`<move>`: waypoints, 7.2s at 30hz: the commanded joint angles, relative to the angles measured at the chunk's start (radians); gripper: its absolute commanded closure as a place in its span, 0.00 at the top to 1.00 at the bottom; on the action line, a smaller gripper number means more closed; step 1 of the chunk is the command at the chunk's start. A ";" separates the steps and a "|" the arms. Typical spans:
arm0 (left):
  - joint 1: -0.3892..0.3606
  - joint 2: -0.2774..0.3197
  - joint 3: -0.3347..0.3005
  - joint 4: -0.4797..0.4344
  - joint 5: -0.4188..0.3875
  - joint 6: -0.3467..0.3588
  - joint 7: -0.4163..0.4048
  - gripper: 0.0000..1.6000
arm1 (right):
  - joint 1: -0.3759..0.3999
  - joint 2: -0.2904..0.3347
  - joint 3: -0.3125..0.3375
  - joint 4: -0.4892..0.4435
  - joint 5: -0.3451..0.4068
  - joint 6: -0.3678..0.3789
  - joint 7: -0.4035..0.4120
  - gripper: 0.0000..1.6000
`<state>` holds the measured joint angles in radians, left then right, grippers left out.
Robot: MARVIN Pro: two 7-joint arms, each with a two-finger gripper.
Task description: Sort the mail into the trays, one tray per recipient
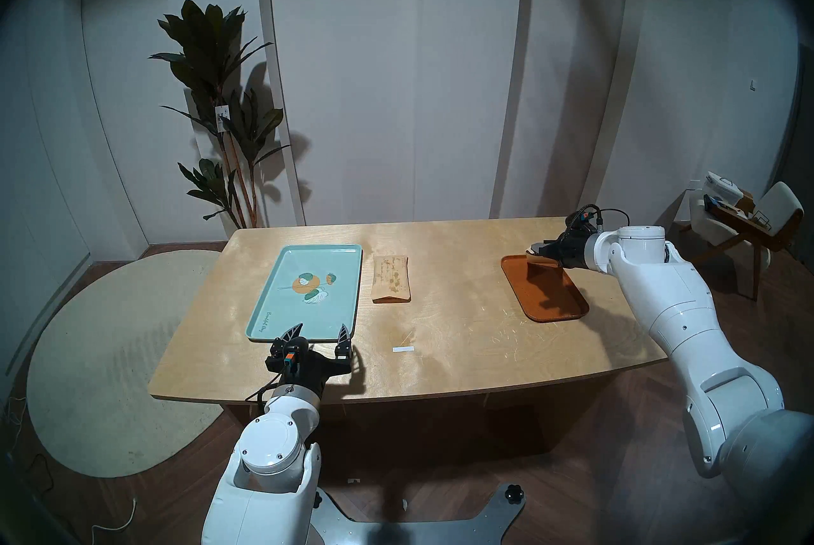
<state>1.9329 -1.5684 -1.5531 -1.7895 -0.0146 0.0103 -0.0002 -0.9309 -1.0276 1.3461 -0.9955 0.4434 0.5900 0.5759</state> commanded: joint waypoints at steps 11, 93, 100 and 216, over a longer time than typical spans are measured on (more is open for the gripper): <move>-0.004 -0.001 0.000 -0.023 0.003 -0.004 0.003 1.00 | 0.073 0.002 -0.025 0.125 0.003 -0.045 0.134 0.00; -0.005 0.000 0.000 -0.023 0.003 -0.004 0.004 1.00 | 0.393 -0.109 -0.178 0.554 -0.118 -0.210 0.379 0.00; -0.005 0.000 0.000 -0.023 0.003 -0.004 0.004 1.00 | 0.409 -0.117 -0.177 0.622 -0.118 -0.219 0.385 0.00; -0.007 0.000 0.000 -0.018 0.002 -0.005 0.002 1.00 | -0.003 0.055 0.033 0.235 0.074 0.063 0.640 1.00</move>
<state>1.9328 -1.5684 -1.5530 -1.7887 -0.0144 0.0103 0.0008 -0.8921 -0.9935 1.3659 -0.6658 0.4943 0.6093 1.1867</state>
